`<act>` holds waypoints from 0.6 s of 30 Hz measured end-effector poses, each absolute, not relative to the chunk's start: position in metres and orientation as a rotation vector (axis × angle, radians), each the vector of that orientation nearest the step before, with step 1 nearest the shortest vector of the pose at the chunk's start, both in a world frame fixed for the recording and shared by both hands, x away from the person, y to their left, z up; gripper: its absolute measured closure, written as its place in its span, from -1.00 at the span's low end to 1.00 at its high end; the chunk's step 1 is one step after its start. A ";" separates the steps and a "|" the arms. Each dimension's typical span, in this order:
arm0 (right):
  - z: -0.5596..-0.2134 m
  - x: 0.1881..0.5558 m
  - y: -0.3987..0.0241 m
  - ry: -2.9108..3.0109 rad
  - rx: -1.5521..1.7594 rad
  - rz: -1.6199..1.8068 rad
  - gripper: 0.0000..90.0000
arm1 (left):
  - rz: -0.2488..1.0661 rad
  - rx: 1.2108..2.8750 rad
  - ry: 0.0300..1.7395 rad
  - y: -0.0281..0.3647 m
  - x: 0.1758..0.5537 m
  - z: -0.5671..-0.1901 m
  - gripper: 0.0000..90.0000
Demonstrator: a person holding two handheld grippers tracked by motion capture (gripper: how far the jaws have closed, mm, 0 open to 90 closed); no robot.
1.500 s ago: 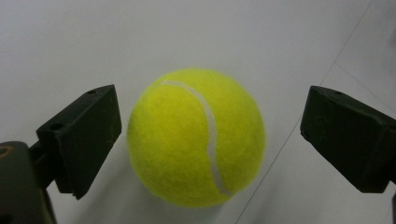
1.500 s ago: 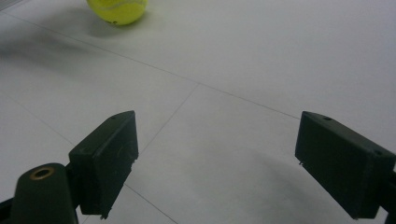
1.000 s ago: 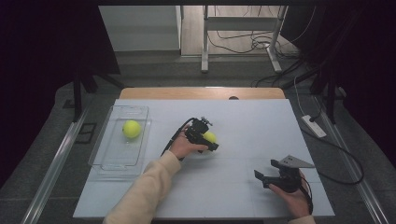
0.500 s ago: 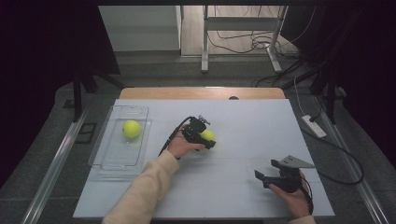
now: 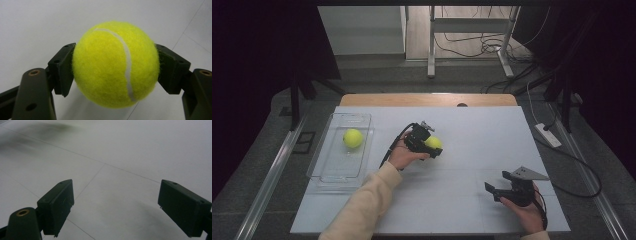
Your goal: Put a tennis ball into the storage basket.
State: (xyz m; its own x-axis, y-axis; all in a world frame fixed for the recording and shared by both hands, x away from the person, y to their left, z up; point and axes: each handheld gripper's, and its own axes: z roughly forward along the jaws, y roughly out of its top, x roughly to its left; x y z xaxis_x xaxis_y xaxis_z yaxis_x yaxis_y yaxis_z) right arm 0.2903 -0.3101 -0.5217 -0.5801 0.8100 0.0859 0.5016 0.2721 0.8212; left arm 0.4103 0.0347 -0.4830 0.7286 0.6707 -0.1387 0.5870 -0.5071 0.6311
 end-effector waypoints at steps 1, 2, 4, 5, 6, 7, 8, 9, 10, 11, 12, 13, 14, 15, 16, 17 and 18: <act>-0.521 0.290 -0.310 2.195 1.190 1.219 -0.70 | 0.161 2.251 0.952 0.035 0.410 -0.482 -0.41; -0.521 0.290 -0.310 2.193 1.191 1.219 -0.70 | 0.168 2.249 0.950 0.036 0.409 -0.481 -0.41; -0.521 0.290 -0.310 2.193 1.194 1.220 -0.70 | 0.174 2.239 0.957 0.037 0.408 -0.479 -0.41; -0.522 0.290 -0.311 2.195 1.195 1.218 -0.70 | 0.174 2.239 0.957 0.037 0.408 -0.479 -0.41; -0.522 0.290 -0.311 2.195 1.195 1.218 -0.70 | 0.174 2.230 0.962 0.038 0.407 -0.478 -0.41; -0.522 0.290 -0.311 2.195 1.196 1.217 -0.70 | 0.178 2.221 0.963 0.039 0.407 -0.476 -0.41; -0.522 0.290 -0.311 2.193 1.200 1.218 -0.70 | 0.175 2.211 0.968 0.040 0.406 -0.476 -0.41; -0.522 0.290 -0.312 2.190 1.201 1.218 -0.70 | 0.176 2.209 0.966 0.040 0.405 -0.475 -0.41; -0.522 0.290 -0.312 2.189 1.201 1.218 -0.70 | 0.183 2.207 0.964 0.041 0.405 -0.474 -0.41; -0.522 0.290 -0.312 2.188 1.202 1.218 -0.70 | 0.188 2.204 0.960 0.042 0.405 -0.474 -0.41; -0.522 0.290 -0.312 2.188 1.202 1.218 -0.70 | 0.188 2.200 0.961 0.042 0.404 -0.473 -0.41; -0.521 0.290 -0.312 2.189 1.201 1.217 -0.70 | 0.194 2.195 0.959 0.043 0.404 -0.472 -0.41; -0.522 0.290 -0.312 2.189 1.201 1.216 -0.70 | 0.194 2.195 0.959 0.043 0.404 -0.472 -0.41; -0.522 0.290 -0.312 2.189 1.201 1.216 -0.70 | 0.196 2.189 0.960 0.044 0.403 -0.470 -0.41; -0.522 0.290 -0.313 2.190 1.202 1.218 -0.70 | 0.198 2.184 0.960 0.045 0.402 -0.469 -0.41; -0.522 0.290 -0.313 2.190 1.202 1.218 -0.70 | 0.202 2.182 0.956 0.046 0.402 -0.468 -0.41; -0.522 0.290 -0.313 2.190 1.203 1.219 -0.70 | 0.204 2.178 0.955 0.047 0.401 -0.466 -0.41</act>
